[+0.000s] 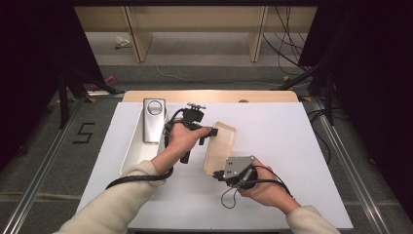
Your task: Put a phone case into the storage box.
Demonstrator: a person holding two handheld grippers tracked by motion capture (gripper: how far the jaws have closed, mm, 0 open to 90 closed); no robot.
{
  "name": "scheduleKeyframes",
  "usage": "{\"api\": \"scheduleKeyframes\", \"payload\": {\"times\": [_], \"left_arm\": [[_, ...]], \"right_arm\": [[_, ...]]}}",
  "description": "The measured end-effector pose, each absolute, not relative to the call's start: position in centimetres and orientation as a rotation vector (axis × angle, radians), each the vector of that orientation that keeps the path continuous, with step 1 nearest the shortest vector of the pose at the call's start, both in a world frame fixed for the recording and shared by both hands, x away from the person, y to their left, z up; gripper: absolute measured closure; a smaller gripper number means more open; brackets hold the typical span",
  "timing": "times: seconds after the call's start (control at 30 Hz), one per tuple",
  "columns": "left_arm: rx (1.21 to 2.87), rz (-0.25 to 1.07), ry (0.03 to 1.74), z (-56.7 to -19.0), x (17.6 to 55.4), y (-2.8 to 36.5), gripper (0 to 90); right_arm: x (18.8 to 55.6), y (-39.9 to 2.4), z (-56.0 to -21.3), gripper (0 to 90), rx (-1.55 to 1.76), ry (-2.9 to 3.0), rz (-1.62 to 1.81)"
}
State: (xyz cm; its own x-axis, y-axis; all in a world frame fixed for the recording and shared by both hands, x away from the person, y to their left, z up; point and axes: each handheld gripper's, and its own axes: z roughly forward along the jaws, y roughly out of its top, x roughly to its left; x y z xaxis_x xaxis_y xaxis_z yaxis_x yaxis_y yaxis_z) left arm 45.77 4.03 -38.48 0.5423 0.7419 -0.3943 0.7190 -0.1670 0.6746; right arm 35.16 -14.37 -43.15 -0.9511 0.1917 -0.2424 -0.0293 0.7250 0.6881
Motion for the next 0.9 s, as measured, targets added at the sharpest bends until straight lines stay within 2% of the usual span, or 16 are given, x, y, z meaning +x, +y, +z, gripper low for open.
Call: {"api": "scheduleKeyframes", "payload": {"times": [0.17, 0.27, 0.4, 0.53, 0.6, 0.77, 0.9], "left_arm": [[1.861, 0.012, 1.152, -37.7, 45.0, 3.5, 81.9], [1.852, 0.047, 1.100, -37.3, 44.4, 3.3, 82.3], [1.832, 0.094, 1.012, -37.1, 43.6, 3.5, 82.4], [1.827, 0.211, 0.918, -37.2, 42.9, 4.1, 82.4], [1.824, 0.250, 0.876, -37.3, 42.6, 4.5, 82.3], [1.791, 0.288, 0.858, -37.7, 42.2, 5.9, 82.3], [1.770, 0.295, 0.869, -37.9, 41.9, 7.1, 82.3]], "right_arm": [[35.2, -14.3, -43.3, 87.5, 0.128, 2.636, 1.034], [35.3, -14.4, -43.4, 85.2, 0.146, 2.625, 1.032], [35.6, -14.8, -43.2, 67.5, 0.228, 2.560, 1.061], [35.8, -15.6, -42.8, 51.3, 0.348, 2.493, 1.102], [36.0, -16.0, -42.7, 39.8, 0.418, 2.472, 1.120], [36.3, -17.0, -42.5, 25.7, 0.544, 2.446, 1.178], [36.5, -17.7, -42.6, 21.6, 0.606, 2.449, 1.220]]}}
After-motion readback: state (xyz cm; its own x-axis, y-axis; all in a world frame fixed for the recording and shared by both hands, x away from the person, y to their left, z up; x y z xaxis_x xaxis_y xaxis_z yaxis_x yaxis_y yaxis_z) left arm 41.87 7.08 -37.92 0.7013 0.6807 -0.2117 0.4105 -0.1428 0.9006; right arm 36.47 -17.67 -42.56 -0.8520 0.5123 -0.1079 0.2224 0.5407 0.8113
